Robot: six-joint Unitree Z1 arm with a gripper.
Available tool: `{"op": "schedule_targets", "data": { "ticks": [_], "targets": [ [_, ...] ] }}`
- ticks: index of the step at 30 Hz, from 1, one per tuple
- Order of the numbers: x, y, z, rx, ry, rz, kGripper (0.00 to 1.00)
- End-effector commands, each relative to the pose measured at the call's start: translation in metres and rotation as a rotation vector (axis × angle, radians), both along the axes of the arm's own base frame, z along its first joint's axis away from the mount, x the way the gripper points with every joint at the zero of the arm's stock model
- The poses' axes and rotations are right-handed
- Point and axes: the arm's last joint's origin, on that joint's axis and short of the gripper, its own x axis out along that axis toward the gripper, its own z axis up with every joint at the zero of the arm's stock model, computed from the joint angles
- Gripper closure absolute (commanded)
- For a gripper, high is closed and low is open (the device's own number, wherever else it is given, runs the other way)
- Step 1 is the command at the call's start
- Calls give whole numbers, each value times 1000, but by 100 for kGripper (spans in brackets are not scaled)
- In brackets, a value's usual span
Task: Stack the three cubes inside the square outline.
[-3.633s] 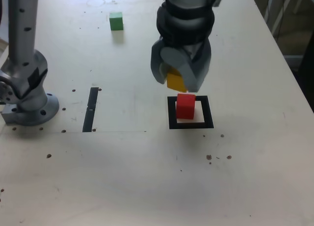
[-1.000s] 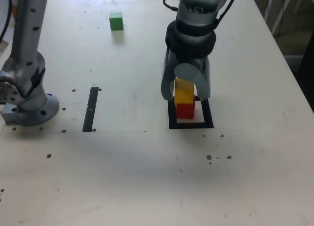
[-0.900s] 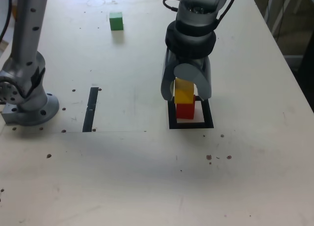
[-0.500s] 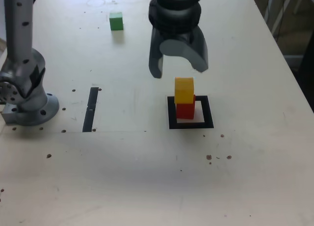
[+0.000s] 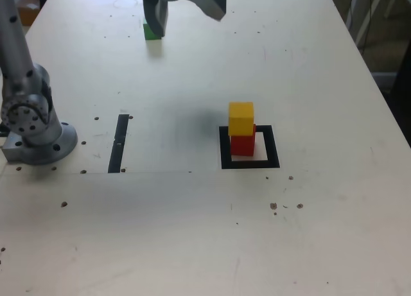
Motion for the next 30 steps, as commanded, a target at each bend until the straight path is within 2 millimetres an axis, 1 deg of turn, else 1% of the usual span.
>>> {"op": "schedule_targets", "data": {
  "ticks": [1, 7, 12, 17, 22, 25, 30],
  "targets": [
    [-9, 21, 3, 2, 1, 53, 0],
    [-31, 76, 9, 7, -1, 157, 0],
    [-40, 115, 11, 5, 5, 222, 0],
    [-46, 159, 2, -17, 36, 284, 0],
    [-62, 204, -14, -59, 67, 360, 0],
    [-72, 224, -23, -77, 78, 396, 0],
    [-73, 242, -30, -69, 100, 405, 0]
  ]
}}
